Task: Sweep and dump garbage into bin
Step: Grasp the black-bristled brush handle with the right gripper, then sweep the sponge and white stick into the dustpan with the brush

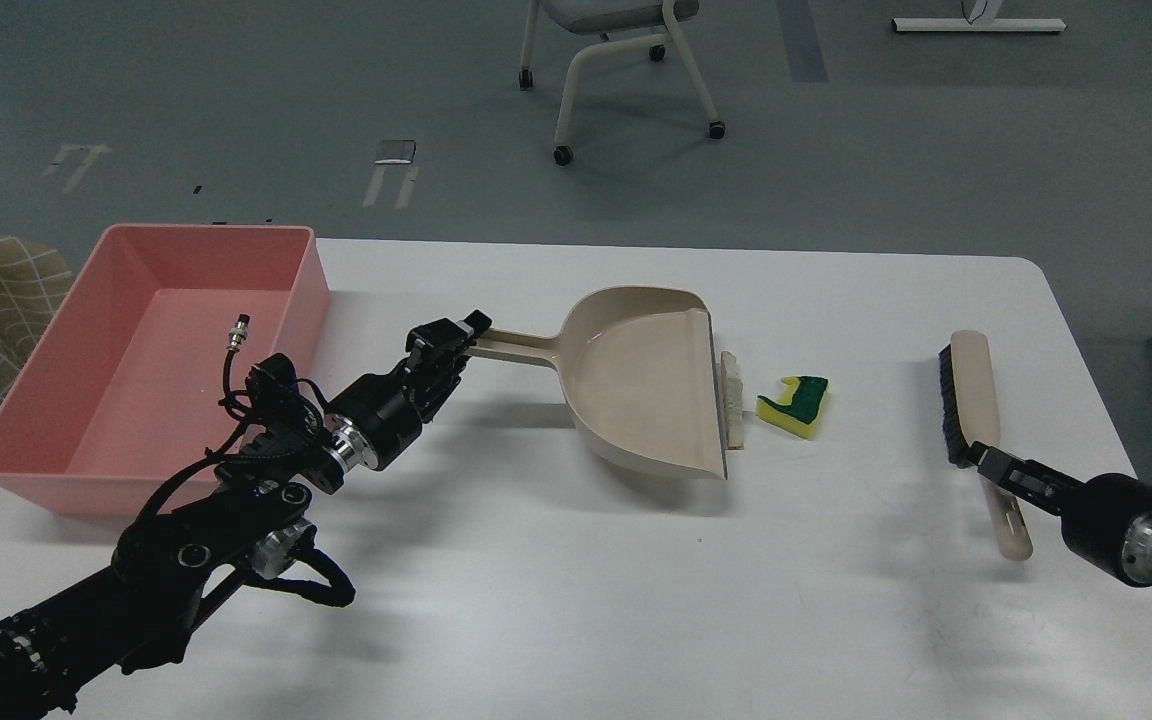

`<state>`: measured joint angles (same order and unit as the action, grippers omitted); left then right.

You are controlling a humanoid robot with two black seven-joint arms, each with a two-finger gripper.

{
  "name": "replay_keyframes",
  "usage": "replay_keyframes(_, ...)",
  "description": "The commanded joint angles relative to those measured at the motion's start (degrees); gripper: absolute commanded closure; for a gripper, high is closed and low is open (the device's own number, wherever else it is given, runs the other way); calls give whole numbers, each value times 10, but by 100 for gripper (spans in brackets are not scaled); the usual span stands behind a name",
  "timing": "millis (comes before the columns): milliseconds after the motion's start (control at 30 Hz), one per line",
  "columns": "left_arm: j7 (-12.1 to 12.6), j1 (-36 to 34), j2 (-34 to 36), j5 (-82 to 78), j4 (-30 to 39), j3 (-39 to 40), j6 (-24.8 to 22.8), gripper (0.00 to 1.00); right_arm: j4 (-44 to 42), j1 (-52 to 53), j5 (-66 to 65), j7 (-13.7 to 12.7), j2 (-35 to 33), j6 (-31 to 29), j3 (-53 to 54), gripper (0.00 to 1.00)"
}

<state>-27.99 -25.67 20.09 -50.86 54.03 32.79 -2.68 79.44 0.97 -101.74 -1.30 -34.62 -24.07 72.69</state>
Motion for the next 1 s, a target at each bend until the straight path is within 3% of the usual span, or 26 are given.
replay_keyframes(0, 0, -1, 2, 1, -1, 1, 0, 96, -2, -1, 0, -6, -2, 0, -1, 74)
replay_keyframes(234, 0, 0, 2, 1, 0, 2, 0, 96, -2, -2, 0, -6, -4, -1, -1, 71)
replay_keyframes(300, 0, -1, 1, 1, -1, 2, 0, 96, -2, -2, 0, -6, -4, -1, -1, 74)
replay_keyframes(334, 0, -1, 1, 1, -1, 3, 0, 96, -2, -2, 0, -6, -4, -1, -1, 78)
replay_keyframes(367, 0, 0, 1, 1, -1, 3, 0, 96, -2, -1, 0, -6, -2, -1, -1, 90)
replay_keyframes(467, 0, 0, 1, 1, -1, 3, 0, 96, 1, 0, 4, -5, -4, -1, 0, 99)
replay_keyframes(968, 1, 1, 4, -1, -3, -3, 1, 96, 9, 62, 9, -7, 25, -39, -30, 100)
